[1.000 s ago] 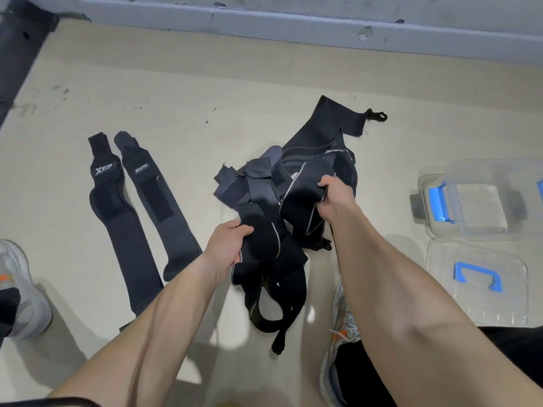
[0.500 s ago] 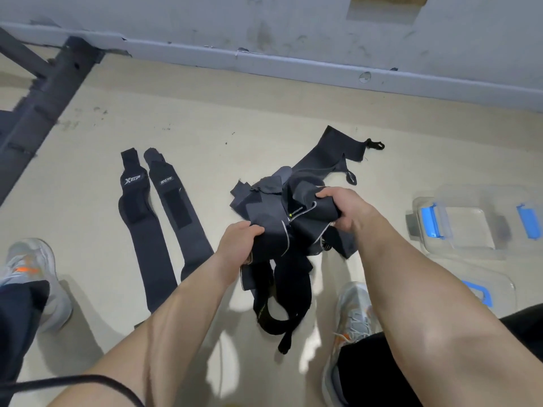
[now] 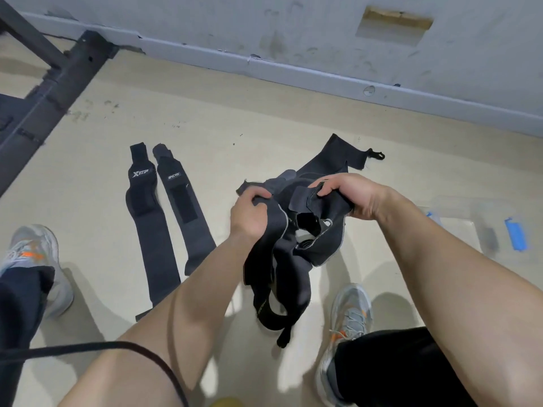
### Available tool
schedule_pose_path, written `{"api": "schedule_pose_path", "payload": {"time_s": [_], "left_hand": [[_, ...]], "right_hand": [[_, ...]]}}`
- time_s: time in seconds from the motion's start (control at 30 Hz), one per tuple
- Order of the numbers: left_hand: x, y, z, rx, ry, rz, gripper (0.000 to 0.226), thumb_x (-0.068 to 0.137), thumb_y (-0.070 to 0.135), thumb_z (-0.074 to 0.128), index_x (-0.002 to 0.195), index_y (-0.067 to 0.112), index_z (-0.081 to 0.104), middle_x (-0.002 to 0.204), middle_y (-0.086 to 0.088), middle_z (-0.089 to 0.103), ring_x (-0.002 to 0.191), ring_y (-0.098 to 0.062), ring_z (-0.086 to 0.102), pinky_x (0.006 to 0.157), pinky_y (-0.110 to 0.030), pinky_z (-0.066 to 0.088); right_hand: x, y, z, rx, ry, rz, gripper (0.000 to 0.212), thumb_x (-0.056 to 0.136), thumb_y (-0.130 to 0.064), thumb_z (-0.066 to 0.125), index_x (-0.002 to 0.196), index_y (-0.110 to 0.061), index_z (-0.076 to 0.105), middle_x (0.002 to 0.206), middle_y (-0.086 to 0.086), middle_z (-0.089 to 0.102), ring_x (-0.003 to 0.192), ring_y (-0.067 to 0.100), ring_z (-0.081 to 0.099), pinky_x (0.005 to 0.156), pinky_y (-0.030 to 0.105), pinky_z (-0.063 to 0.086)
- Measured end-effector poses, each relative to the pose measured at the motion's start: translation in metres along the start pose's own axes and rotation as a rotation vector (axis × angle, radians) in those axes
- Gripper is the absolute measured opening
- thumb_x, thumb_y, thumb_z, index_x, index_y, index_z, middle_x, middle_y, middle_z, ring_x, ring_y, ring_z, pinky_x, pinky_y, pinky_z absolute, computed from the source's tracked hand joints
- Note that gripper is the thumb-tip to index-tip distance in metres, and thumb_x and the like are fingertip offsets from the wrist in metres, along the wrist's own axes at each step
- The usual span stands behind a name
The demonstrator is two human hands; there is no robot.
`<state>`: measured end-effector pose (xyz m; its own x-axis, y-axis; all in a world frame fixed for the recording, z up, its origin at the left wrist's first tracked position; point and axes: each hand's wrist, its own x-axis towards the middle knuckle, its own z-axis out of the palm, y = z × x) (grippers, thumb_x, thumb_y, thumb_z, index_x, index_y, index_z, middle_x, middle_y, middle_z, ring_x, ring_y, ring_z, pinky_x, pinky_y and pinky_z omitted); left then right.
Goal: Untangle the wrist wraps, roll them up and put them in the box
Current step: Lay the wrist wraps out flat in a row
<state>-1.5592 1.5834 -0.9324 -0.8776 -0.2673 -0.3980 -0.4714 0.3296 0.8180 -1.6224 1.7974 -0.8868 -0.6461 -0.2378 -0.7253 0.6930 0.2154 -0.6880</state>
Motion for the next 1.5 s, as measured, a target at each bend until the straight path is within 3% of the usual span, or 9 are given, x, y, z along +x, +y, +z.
{"api": "schedule_pose_path", "payload": {"time_s": [0.13, 0.3, 0.5, 0.67, 1.03, 1.17, 1.3, 1.4, 1.5], "left_hand": [[0.006, 0.001, 0.006, -0.026, -0.145, -0.022, 0.032, 0.104, 0.009, 0.045, 0.119, 0.009, 0.074, 0.121, 0.004, 0.067, 0.113, -0.009, 0.056, 0.095, -0.015, 0.036], [0.011, -0.002, 0.013, -0.104, -0.212, -0.020, 0.039, 0.107, 0.039, 0.049, 0.084, 0.010, 0.060, 0.086, -0.002, 0.047, 0.082, -0.014, 0.043, 0.079, -0.031, 0.034], [0.008, -0.001, 0.021, -0.129, -0.382, 0.000, 0.012, 0.098, 0.032, 0.070, 0.091, 0.027, 0.079, 0.093, 0.023, 0.074, 0.091, 0.006, 0.067, 0.085, -0.011, 0.049], [0.005, 0.017, 0.040, -0.157, -0.393, -0.164, 0.077, 0.065, 0.074, 0.070, 0.100, 0.005, 0.078, 0.107, -0.003, 0.078, 0.106, -0.019, 0.072, 0.108, -0.041, 0.051], [0.015, 0.005, 0.058, -0.092, -0.185, -0.044, 0.008, 0.091, 0.034, 0.076, 0.090, 0.030, 0.070, 0.086, 0.008, 0.062, 0.084, -0.013, 0.056, 0.088, -0.027, 0.045], [0.006, 0.020, 0.053, 0.010, -0.123, 0.051, 0.019, 0.097, 0.015, 0.066, 0.109, 0.027, 0.075, 0.116, 0.011, 0.071, 0.107, -0.010, 0.064, 0.088, -0.009, 0.045], [-0.008, 0.041, 0.017, -0.111, -0.060, 0.051, 0.054, 0.092, 0.021, 0.070, 0.134, 0.038, 0.041, 0.116, -0.006, 0.066, 0.103, -0.025, 0.067, 0.090, -0.036, 0.056], [-0.025, 0.066, -0.016, -0.245, -0.062, 0.005, 0.079, 0.094, 0.023, 0.074, 0.152, 0.033, 0.022, 0.113, 0.005, 0.066, 0.099, -0.011, 0.069, 0.080, -0.029, 0.053], [-0.041, 0.087, -0.044, -0.476, -0.133, -0.003, 0.060, 0.095, 0.014, 0.074, 0.146, 0.014, 0.043, 0.106, 0.002, 0.079, 0.092, -0.016, 0.076, 0.070, -0.029, 0.058]], "right_hand": [[-0.001, -0.001, -0.002, 0.022, -0.017, -0.008, 0.032, 0.083, 0.001, 0.055, 0.080, -0.020, 0.079, 0.087, 0.004, 0.074, 0.076, 0.022, 0.071, 0.070, 0.033, 0.056], [-0.002, 0.002, -0.007, -0.015, 0.001, -0.009, 0.034, 0.084, 0.002, 0.054, 0.072, -0.020, 0.077, 0.077, 0.001, 0.072, 0.070, 0.021, 0.070, 0.061, 0.028, 0.057], [-0.003, 0.006, -0.018, 0.024, 0.011, 0.004, 0.037, 0.084, 0.005, 0.050, 0.070, -0.018, 0.076, 0.074, 0.003, 0.071, 0.066, 0.023, 0.068, 0.058, 0.028, 0.056], [-0.003, 0.007, -0.027, 0.037, -0.021, -0.016, 0.035, 0.083, 0.004, 0.050, 0.075, -0.016, 0.077, 0.082, 0.005, 0.072, 0.074, 0.023, 0.069, 0.068, 0.032, 0.057], [-0.016, 0.001, -0.051, 0.228, 0.069, -0.116, 0.034, 0.082, 0.005, 0.045, 0.092, -0.009, 0.073, 0.089, 0.010, 0.073, 0.076, 0.025, 0.071, 0.066, 0.027, 0.058], [-0.026, -0.008, -0.044, 0.164, 0.098, -0.146, 0.034, 0.084, 0.000, 0.051, 0.108, -0.006, 0.074, 0.100, 0.014, 0.074, 0.082, 0.026, 0.071, 0.068, 0.028, 0.056], [-0.046, -0.025, -0.033, 0.078, 0.095, -0.184, 0.028, 0.091, -0.007, 0.063, 0.115, 0.005, 0.070, 0.105, 0.017, 0.073, 0.087, 0.025, 0.070, 0.075, 0.030, 0.056], [-0.069, -0.043, -0.020, -0.027, 0.034, -0.266, 0.011, 0.097, -0.013, 0.064, 0.097, -0.005, 0.072, 0.091, 0.007, 0.076, 0.078, 0.017, 0.072, 0.071, 0.026, 0.056], [-0.097, -0.061, -0.005, -0.093, 0.058, -0.353, 0.010, 0.098, -0.017, 0.065, 0.100, -0.009, 0.070, 0.085, 0.001, 0.074, 0.074, 0.014, 0.068, 0.068, 0.025, 0.052]]}}
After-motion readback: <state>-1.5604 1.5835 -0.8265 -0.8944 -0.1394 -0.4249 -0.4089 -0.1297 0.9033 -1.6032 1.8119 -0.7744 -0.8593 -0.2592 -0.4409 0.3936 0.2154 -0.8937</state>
